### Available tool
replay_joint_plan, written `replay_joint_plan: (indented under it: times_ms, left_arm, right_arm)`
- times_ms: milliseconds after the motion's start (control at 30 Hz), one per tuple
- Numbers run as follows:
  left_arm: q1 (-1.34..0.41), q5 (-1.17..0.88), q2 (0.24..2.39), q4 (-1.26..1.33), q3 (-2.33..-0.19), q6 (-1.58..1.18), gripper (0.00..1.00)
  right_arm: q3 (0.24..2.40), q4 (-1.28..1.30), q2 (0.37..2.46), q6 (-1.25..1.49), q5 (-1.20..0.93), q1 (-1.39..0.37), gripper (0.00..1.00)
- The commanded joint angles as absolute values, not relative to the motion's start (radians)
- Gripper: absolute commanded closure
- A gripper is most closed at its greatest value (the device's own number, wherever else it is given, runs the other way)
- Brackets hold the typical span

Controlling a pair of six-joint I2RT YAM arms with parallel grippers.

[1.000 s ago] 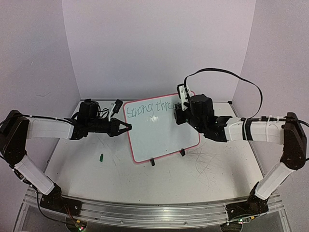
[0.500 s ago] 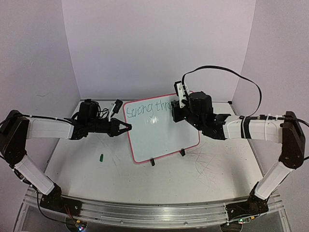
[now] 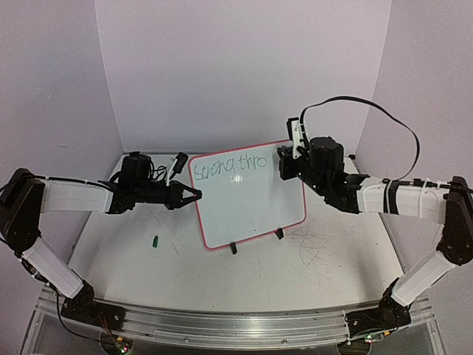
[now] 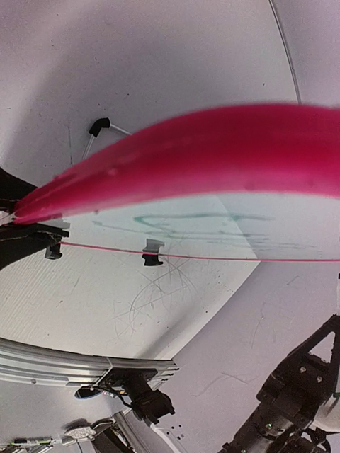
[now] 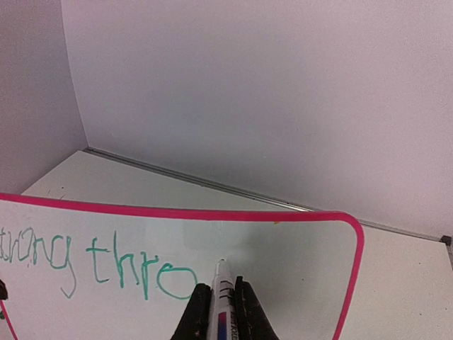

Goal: Write a sentence on the whiteboard

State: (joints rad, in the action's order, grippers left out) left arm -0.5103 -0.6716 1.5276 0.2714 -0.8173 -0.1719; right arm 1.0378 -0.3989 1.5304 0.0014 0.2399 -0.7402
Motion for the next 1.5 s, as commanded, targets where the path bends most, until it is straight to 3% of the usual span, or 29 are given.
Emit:
replay_joint_plan:
  times_ms: [0, 1467]
  left_arm:
    - [-0.502, -0.52, 1.532, 0.245, -0.842, -0.072, 1.0]
    - [-0.502, -0.519, 1.539, 0.239, -0.848, -0.068, 1.0]
  right_arm:
    - [1.072, -0.414, 1.534, 0.021, 0.211, -0.733, 1.0]
    - [1.062, -0.363, 1.574, 0.025, 0.206, -0.744, 1.0]
